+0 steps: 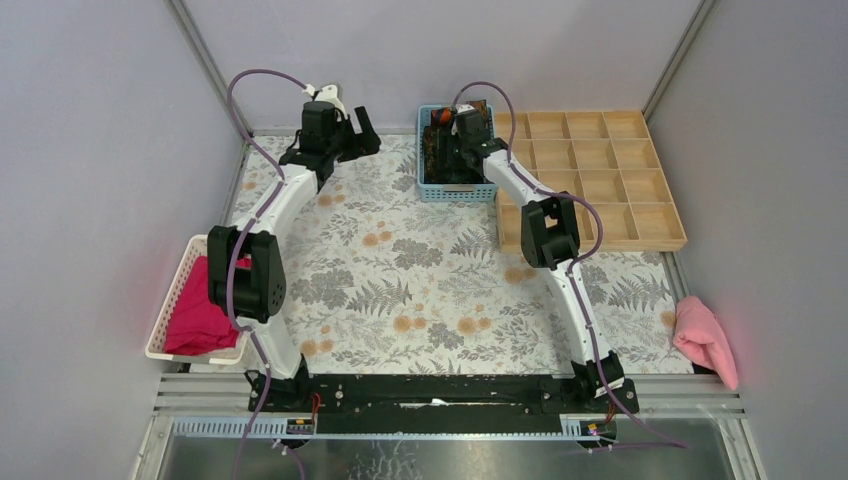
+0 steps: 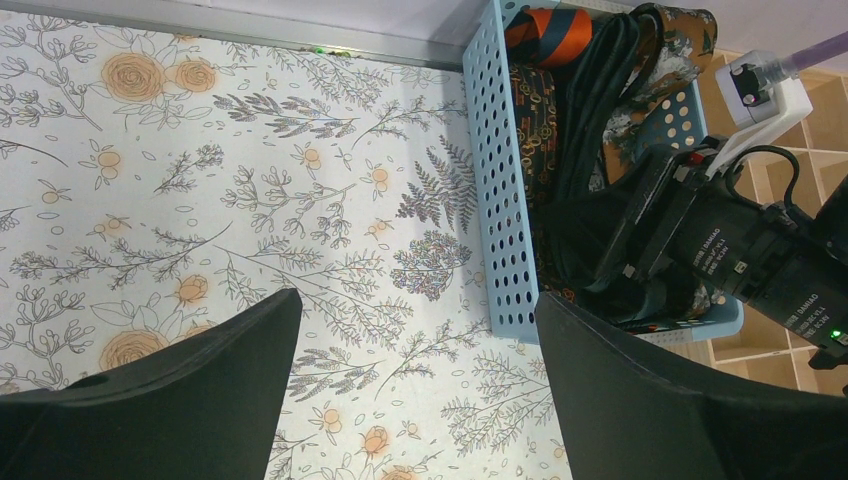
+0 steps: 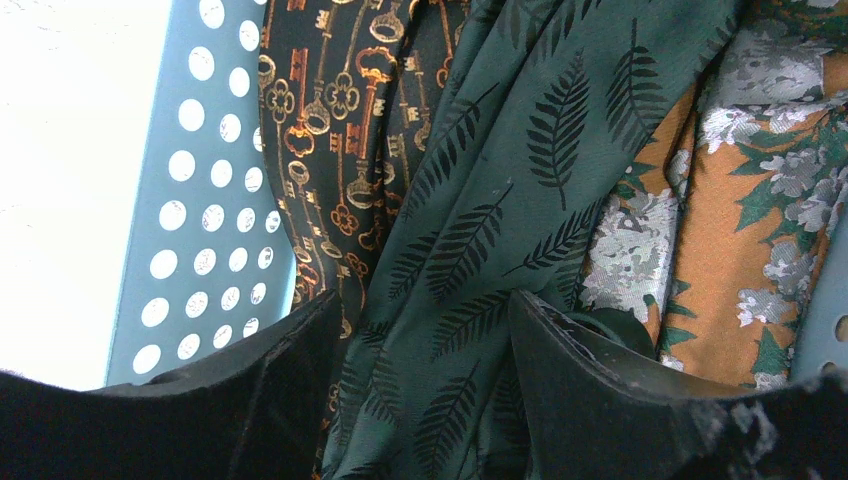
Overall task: Roll the ties
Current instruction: Pick up the tie from the bin.
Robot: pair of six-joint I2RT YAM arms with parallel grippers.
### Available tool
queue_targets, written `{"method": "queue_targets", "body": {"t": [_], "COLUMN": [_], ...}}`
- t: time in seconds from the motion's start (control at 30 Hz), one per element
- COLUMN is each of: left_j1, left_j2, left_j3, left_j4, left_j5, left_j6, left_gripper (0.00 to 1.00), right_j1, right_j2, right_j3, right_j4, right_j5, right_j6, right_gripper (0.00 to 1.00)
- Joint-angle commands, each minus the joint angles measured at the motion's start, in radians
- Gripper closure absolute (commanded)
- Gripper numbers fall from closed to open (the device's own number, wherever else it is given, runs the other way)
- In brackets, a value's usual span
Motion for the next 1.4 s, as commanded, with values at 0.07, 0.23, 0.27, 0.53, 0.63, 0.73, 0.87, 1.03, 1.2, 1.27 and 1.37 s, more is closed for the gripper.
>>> {"method": "queue_targets", "body": {"t": [0.07,0.23,0.27,0.53,0.63,0.73,0.87,1.03,1.2,1.27,1.37], "left_j1": [0.006,0.007,0.006,0.007,0.008,0.007,0.008,0.008,0.008,0.008,0.008], "left_j2": [0.002,0.006,0.007,0.004,0.009,0.008,0.005,0.013,0.01,0.008,0.008], "left_j3": [-0.014,-0.01,-0.011,-0.015,-0.014,-0.013,-0.022,-0.022,-0.029,-0.031,-0.033], "left_j4": [0.071,0.068,0.068,0.07,0.071,0.07,0.08,0.085,0.092,0.096,0.1], "left_j5": [0.017,0.022,0.024,0.026,0.03,0.035,0.031,0.033,0.033,0.033,0.038], "left_j6": [0.016,0.016,0.018,0.017,0.014,0.013,0.015,0.015,0.012,0.012,0.009], "left_gripper": [0.06,0.06,0.06,0.06,0.06,0.08,0.12,0.16,0.16,0.16,0.16], "right_j1": [0.002,0.003,0.003,0.0,-0.001,-0.002,-0.002,0.0,-0.001,-0.002,0.0], "right_j2": [0.02,0.019,0.019,0.021,0.017,0.008,-0.031,-0.077,-0.155,-0.186,-0.233], "right_j3": [0.065,0.065,0.066,0.076,0.078,0.071,0.027,0.034,-0.002,-0.024,-0.041], "right_j4": [0.039,0.056,0.058,0.06,0.071,0.088,0.136,0.173,0.192,0.199,0.188], "right_j5": [0.022,0.032,0.032,0.092,0.098,0.101,0.108,0.088,0.091,0.087,0.072], "right_j6": [0.004,0.007,0.006,-0.016,-0.019,-0.017,-0.018,-0.029,-0.047,-0.053,-0.058], "right_gripper": [0.41,0.61,0.63,0.85,1.0,1.0,1.0,1.0,1.0,1.0,1.0]}}
